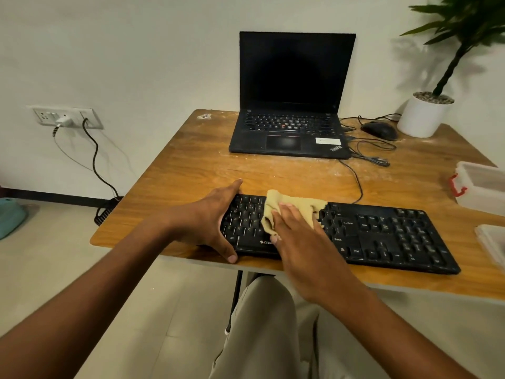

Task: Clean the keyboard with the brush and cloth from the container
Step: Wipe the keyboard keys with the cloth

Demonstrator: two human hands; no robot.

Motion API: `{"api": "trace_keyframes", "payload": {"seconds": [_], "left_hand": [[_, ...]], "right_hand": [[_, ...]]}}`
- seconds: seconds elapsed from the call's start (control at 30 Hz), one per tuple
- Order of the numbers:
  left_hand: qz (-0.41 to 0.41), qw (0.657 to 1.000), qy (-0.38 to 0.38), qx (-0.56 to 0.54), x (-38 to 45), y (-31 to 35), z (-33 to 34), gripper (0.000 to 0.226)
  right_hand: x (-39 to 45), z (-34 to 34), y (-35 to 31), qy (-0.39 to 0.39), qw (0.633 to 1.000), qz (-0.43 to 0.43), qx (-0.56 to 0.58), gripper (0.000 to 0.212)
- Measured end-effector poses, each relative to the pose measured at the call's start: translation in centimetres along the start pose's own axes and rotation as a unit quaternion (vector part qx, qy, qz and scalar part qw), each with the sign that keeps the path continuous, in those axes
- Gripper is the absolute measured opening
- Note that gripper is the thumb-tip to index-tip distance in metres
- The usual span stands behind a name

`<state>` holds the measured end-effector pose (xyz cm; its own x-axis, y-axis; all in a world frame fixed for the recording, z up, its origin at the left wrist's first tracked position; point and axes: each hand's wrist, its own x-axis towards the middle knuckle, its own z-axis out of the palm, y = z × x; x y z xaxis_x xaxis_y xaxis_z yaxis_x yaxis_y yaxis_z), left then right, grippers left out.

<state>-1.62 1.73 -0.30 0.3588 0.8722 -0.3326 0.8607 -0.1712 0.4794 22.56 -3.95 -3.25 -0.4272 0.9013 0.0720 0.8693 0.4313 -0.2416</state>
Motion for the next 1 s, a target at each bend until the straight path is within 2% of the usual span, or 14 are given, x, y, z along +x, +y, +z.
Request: {"api": "trace_keyframes", "payload": {"seconds": [0.13,0.23,0.37,0.47,0.6,0.73,0.83,0.9,1.0], "left_hand": [[-0.003,1.0,0.0,0.004,0.0,0.2,0.0,0.162],[-0.002,1.0,0.0,0.012,-0.1,0.1,0.0,0.163],[0.003,1.0,-0.001,0.014,0.0,-0.1,0.0,0.162],[-0.001,1.0,-0.001,0.009,0.1,0.0,0.0,0.162],[-0.003,1.0,0.001,0.006,0.1,0.2,0.0,0.162],[0.004,1.0,-0.003,0.01,0.0,0.0,0.0,0.161],[0.009,1.0,-0.001,0.015,0.1,-0.1,0.1,0.159],[0.01,1.0,0.001,0.014,0.1,-0.1,0.1,0.159],[0.003,1.0,-0.002,0.007,0.1,-0.1,0.2,0.16]], "right_hand": [[2.9,0.3,-0.2,0.017,0.999,0.027,0.012,0.055],[3.5,0.6,-2.4,0.018,0.999,-0.014,0.032,0.055],[-0.6,0.8,-3.4,0.004,0.997,-0.068,0.026,0.055],[-2.0,0.6,-1.6,0.017,0.999,-0.028,0.01,0.055],[0.9,0.6,-1.1,0.048,0.998,0.032,0.007,0.054],[2.0,1.5,-3.7,0.04,0.997,-0.034,0.049,0.055],[-0.5,2.3,-4.6,0.052,0.995,-0.082,0.017,0.058],[-1.8,2.4,-3.6,0.047,0.996,-0.072,0.007,0.063],[-1.1,1.6,-1.9,0.065,0.998,-0.004,0.003,0.056]]}}
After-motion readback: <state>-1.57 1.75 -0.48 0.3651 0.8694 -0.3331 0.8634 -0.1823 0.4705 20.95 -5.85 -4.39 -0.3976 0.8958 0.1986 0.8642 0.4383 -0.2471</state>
